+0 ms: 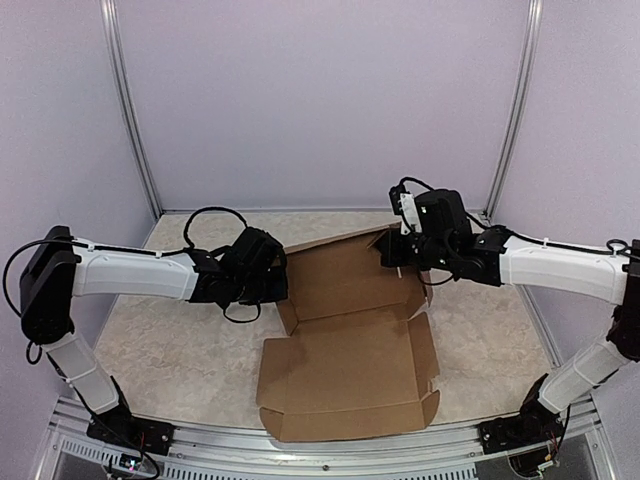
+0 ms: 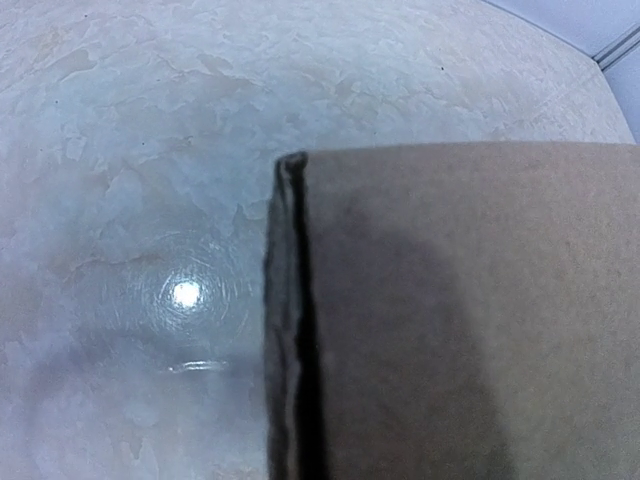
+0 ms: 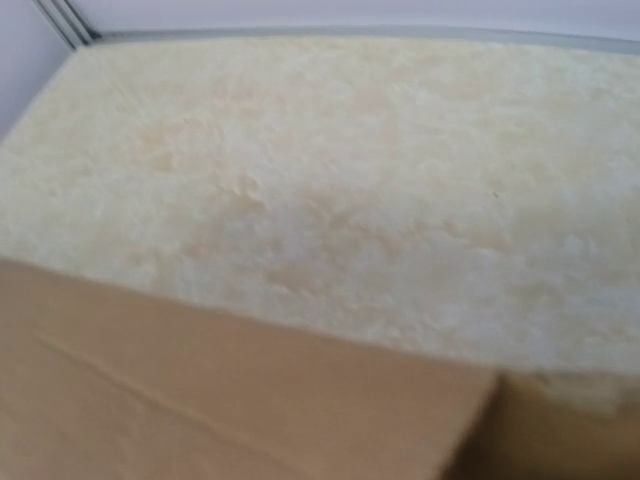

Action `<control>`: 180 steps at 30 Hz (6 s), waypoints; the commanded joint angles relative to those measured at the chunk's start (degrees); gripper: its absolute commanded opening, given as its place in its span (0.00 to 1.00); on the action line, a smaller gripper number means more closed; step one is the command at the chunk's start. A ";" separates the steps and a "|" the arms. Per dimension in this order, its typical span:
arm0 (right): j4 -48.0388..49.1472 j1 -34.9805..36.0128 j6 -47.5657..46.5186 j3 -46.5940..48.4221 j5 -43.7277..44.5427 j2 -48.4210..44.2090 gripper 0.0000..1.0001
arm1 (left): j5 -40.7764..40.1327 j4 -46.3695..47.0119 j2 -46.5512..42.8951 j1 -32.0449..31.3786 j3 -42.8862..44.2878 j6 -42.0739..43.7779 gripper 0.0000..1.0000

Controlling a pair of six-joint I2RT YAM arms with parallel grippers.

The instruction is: Fold the paper box

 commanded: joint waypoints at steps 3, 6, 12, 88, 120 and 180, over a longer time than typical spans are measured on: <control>5.58 0.18 2.05 2.57 -1.42 1.04 0.00 | 5.27 -0.98 1.18 -1.02 2.00 0.61 0.00; 4.37 0.17 0.79 2.91 -0.83 0.51 0.00 | 6.31 0.35 0.56 -0.30 1.24 -0.26 0.00; -1.85 0.17 -2.08 3.08 0.54 -1.72 0.00 | 9.24 3.61 -1.34 2.49 -1.03 -2.72 0.00; 7.66 0.09 -15.11 -4.57 -26.95 -26.72 0.00 | 39.58 26.17 -11.09 13.27 -7.82 -14.30 0.00; -12.76 1.87 -20.85 -1.57 -19.05 -30.89 0.00 | 30.22 14.13 -14.11 12.66 -4.68 -5.31 0.00; -3.31 3.43 1.86 -5.53 -23.09 -12.09 0.17 | -4.68 0.27 -35.10 12.08 -10.76 1.99 0.00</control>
